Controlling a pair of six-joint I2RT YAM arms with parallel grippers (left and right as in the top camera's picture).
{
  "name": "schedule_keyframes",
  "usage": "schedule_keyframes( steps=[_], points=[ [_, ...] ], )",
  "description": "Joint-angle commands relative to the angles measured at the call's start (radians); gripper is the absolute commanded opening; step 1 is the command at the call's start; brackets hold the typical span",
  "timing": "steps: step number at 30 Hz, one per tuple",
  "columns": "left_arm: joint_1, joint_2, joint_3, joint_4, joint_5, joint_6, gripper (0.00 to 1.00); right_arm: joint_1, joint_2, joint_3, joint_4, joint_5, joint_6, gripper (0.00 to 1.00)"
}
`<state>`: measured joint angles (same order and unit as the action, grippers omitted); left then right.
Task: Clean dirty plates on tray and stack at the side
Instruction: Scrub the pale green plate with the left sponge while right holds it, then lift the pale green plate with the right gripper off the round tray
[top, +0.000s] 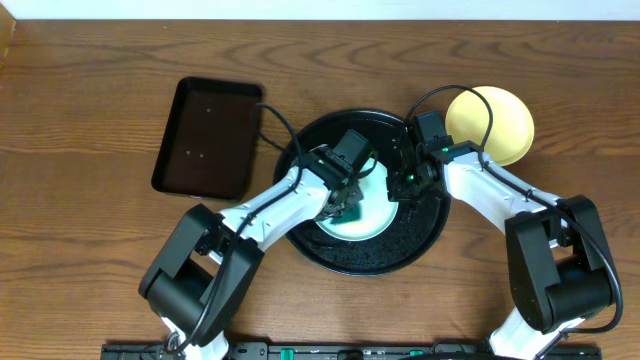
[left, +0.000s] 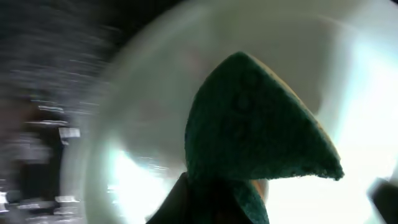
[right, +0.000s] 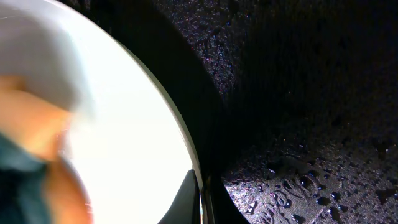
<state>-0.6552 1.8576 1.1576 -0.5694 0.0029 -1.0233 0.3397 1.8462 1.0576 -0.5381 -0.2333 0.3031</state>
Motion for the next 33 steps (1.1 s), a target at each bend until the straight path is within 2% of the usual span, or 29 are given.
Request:
schedule_keyframes(
  steps=[1,12,16,21,26,33],
  points=[
    [0.078,-0.002,-0.046,-0.087,-0.251,0.006,0.07,0.006,0.045,-0.011,-0.015,0.113,0.007,0.01],
    [0.229,-0.291,-0.046,-0.137,-0.314,0.055,0.08,0.006,-0.002,0.008,-0.046,0.105,0.006,0.01],
    [0.276,-0.420,-0.046,-0.161,-0.307,0.148,0.08,0.006,-0.115,0.053,-0.082,0.110,-0.041,0.01],
    [0.321,-0.453,-0.046,-0.174,-0.275,0.294,0.07,0.017,-0.251,0.102,-0.116,0.195,-0.092,0.01],
    [0.382,-0.427,-0.046,-0.146,-0.178,0.451,0.07,0.075,-0.361,0.125,-0.140,0.457,-0.193,0.01],
    [0.511,-0.418,-0.047,-0.105,-0.097,0.537,0.07,0.213,-0.409,0.125,-0.116,0.800,-0.440,0.01]
  ],
)
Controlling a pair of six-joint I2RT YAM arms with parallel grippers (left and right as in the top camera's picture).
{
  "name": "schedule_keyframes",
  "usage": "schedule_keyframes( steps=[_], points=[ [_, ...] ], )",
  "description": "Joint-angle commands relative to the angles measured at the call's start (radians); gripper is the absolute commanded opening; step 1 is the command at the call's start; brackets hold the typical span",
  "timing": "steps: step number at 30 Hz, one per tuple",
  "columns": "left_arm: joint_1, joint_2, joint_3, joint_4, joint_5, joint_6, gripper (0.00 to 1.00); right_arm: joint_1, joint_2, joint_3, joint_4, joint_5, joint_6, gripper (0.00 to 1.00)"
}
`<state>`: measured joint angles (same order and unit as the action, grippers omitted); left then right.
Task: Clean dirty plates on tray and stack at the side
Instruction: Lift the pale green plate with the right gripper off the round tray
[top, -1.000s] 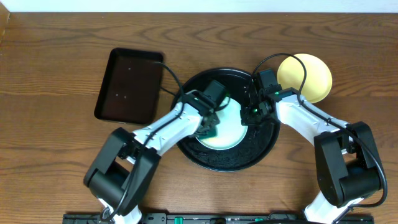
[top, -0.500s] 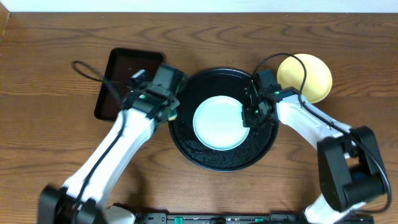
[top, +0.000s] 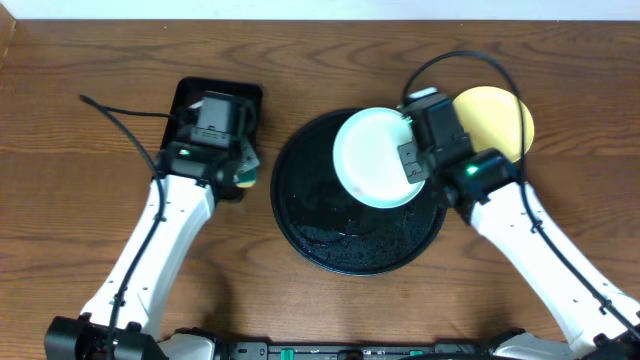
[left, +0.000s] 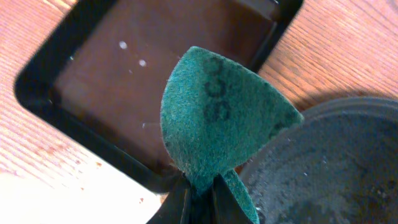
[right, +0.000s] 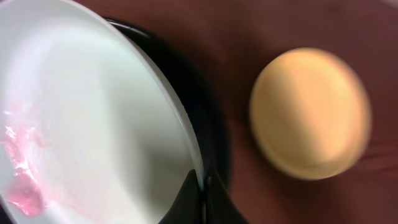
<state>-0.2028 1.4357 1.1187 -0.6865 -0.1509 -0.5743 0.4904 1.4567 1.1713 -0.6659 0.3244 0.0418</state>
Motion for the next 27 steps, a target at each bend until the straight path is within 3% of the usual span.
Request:
schedule_keyframes(
  steps=[1,6,17,27],
  points=[
    [0.075,0.006,-0.008,0.019,0.072,0.097,0.08,0.087,-0.019,0.011,0.019,0.296,-0.219,0.01],
    [0.127,0.038,-0.008,0.038,0.125,0.179,0.07,0.206,-0.019,0.011,0.079,0.555,-0.384,0.01],
    [0.161,0.153,-0.008,0.061,0.126,0.212,0.07,0.419,-0.019,0.011,0.298,0.923,-0.720,0.01],
    [0.203,0.155,-0.008,0.164,0.125,0.224,0.07,0.440,-0.019,0.011,0.312,0.928,-0.717,0.01]
  ],
)
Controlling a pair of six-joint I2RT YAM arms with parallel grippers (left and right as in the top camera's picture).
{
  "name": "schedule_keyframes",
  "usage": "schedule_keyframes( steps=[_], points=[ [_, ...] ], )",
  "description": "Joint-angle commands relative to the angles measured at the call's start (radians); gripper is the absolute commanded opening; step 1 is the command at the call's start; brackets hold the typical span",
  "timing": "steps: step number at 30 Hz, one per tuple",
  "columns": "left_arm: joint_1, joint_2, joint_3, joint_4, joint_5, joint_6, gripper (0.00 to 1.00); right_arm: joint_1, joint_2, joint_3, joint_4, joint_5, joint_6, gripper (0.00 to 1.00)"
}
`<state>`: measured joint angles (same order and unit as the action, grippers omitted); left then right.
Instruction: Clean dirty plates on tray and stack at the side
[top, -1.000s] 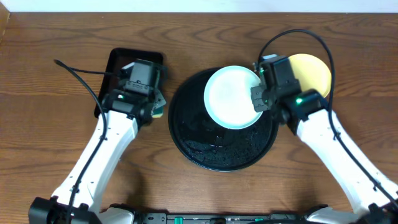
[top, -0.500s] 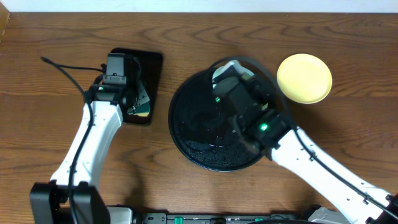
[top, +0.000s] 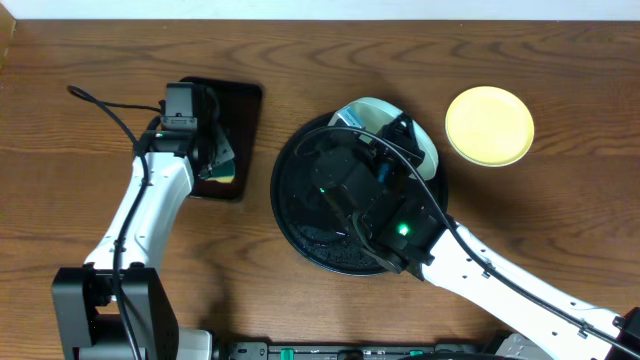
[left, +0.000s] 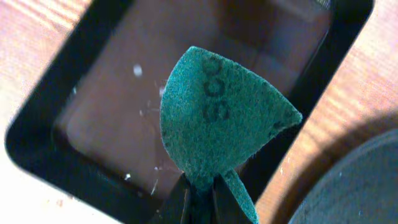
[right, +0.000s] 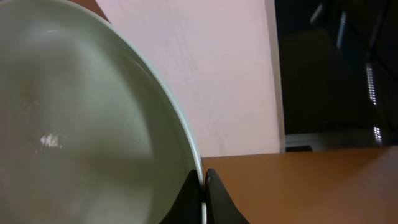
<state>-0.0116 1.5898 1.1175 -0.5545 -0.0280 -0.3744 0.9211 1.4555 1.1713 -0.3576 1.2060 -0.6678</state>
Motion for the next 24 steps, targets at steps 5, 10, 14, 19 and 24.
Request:
schedule_keyframes(
  steps=[5,10,14,19,24],
  points=[
    [0.016,0.033,-0.007,0.181,0.002,0.035,0.08,0.009,-0.018,0.011,0.002,0.046,0.089,0.01],
    [0.016,0.115,-0.007,0.304,-0.015,0.043,0.08,0.009,-0.018,0.011,-0.004,0.037,0.114,0.01],
    [0.021,0.195,-0.007,0.364,-0.017,0.067,0.08,0.009,-0.018,0.011,-0.052,-0.008,0.138,0.01],
    [0.035,0.244,-0.007,0.365,-0.017,0.067,0.40,0.007,-0.018,0.011,-0.108,-0.022,0.223,0.01],
    [0.051,0.206,-0.006,0.362,-0.017,0.063,0.66,0.007,-0.018,0.011,-0.107,-0.022,0.253,0.01]
  ],
)
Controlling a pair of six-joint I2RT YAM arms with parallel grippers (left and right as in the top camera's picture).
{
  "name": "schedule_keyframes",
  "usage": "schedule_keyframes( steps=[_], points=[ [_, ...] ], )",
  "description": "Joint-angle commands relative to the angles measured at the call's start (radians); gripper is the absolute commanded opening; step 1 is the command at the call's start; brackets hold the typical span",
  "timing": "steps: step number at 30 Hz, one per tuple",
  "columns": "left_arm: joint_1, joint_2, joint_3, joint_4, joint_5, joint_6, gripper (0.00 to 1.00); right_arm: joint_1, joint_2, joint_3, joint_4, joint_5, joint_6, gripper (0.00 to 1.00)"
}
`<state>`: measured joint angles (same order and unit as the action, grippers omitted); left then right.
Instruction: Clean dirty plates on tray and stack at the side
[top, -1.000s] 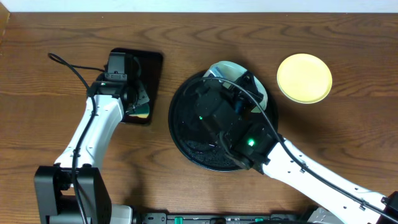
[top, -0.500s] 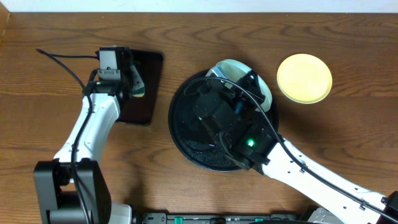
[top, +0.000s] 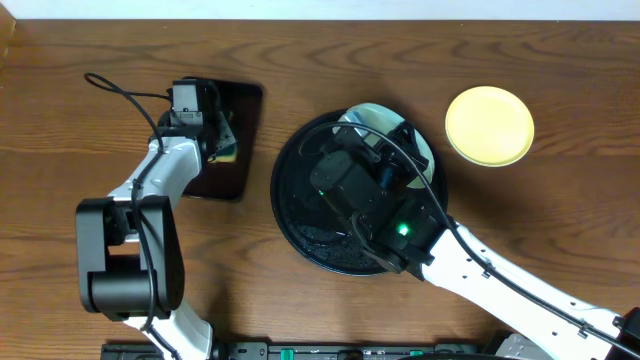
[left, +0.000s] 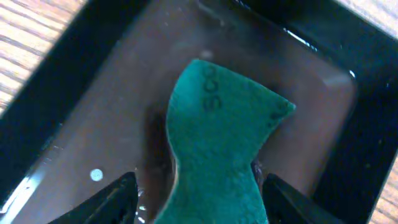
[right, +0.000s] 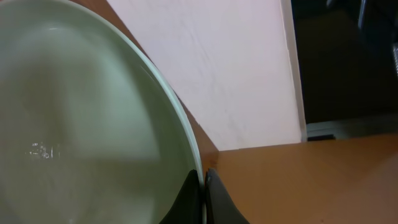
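Note:
The green sponge lies in the shallow water of the small black rectangular tray. My left gripper is open, its fingers standing wide on either side of the sponge. In the overhead view the sponge shows under the left wrist. My right gripper is shut on the rim of the white plate. The plate is held tilted up on edge over the round black tray. Only part of the white plate peeks out behind the right arm. A yellow plate sits on the table at the right.
The right arm covers much of the round tray, which is wet. The small tray's dark wall rises around the left gripper. A cable loops over the table left of the small tray. Bare wood lies along the front and far right.
My left gripper has opened and let go of the sponge, which now lies low in the small tray. The right gripper still pinches the tilted white plate, hardly moved.
First the left gripper held the sponge on the white plate in the round tray while the right pinched its rim. Then the sponge was at the small tray and the plate was lifted. Later the plate stood tilted on edge. Now the sponge is released.

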<state>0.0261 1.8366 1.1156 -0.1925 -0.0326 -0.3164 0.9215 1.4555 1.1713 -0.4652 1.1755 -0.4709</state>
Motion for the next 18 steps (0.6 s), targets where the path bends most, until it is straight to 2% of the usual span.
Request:
schedule_keyframes(
  steps=[1,6,11,18],
  points=[
    [0.016,-0.064,-0.005,-0.001,-0.012,0.005,0.66,0.007,-0.018,0.011,0.001,0.009,0.058,0.01],
    [0.018,-0.267,-0.005,-0.037,-0.006,-0.016,0.71,-0.003,-0.018,0.011,0.001,0.008,0.132,0.01],
    [0.018,-0.456,-0.005,-0.151,0.000,-0.055,0.77,-0.029,-0.018,0.011,0.001,-0.018,0.164,0.01],
    [0.018,-0.568,-0.005,-0.267,-0.001,-0.055,0.78,-0.032,-0.018,0.011,0.001,-0.063,0.164,0.01]
  ],
)
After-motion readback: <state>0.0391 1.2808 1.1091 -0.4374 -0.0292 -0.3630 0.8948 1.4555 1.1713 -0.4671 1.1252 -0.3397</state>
